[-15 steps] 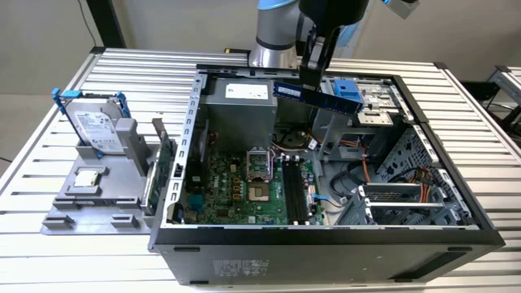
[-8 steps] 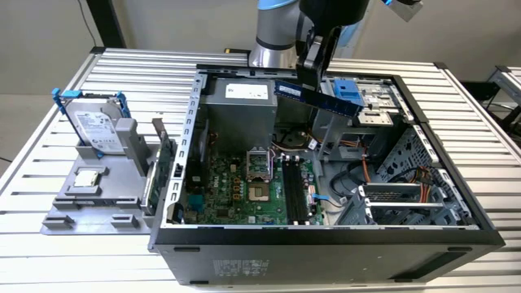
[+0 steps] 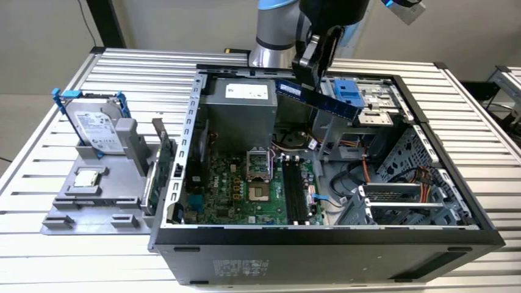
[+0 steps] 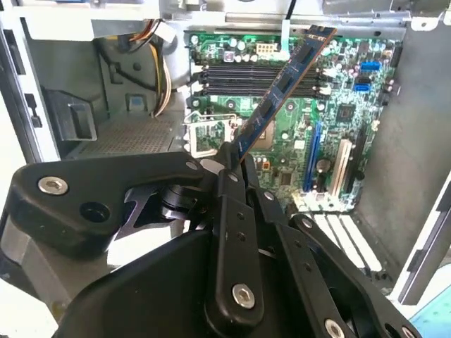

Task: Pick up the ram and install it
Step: 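Insert the ram into the slot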

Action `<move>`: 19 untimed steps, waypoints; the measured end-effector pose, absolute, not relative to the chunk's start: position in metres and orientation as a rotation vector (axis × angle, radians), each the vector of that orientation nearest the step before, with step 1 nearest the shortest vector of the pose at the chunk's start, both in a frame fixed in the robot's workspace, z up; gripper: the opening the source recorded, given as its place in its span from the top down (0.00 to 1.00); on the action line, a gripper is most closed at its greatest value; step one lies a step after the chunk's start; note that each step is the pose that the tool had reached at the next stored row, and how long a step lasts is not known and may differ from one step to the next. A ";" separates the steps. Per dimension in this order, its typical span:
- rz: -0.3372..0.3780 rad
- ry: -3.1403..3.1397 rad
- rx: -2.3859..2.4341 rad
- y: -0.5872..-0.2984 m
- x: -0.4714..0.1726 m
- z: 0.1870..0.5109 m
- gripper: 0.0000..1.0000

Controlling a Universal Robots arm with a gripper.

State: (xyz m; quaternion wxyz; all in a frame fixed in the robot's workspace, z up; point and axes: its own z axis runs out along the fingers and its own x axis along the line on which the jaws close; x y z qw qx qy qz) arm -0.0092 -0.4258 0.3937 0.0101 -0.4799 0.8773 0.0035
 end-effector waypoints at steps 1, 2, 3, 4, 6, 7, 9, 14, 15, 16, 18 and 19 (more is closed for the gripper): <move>0.011 2.747 -1.481 -0.426 -0.009 0.394 1.00; 0.010 2.757 -1.464 -0.426 -0.009 0.394 1.00; 0.010 2.765 -1.447 -0.426 -0.009 0.394 1.00; 0.010 2.774 -1.431 -0.426 -0.009 0.394 1.00; 0.010 2.791 -1.397 -0.426 -0.009 0.394 1.00; 0.009 2.800 -1.379 -0.426 -0.009 0.394 1.00; 0.009 2.820 -1.338 -0.426 -0.009 0.394 1.00; 0.006 2.869 -1.229 -0.426 -0.009 0.394 1.00; 0.005 2.878 -1.209 -0.426 -0.009 0.394 1.00; 0.005 2.887 -1.187 -0.426 -0.009 0.394 1.00; 0.003 2.905 -1.144 -0.426 -0.009 0.394 1.00; 0.003 2.913 -1.123 -0.426 -0.009 0.394 1.00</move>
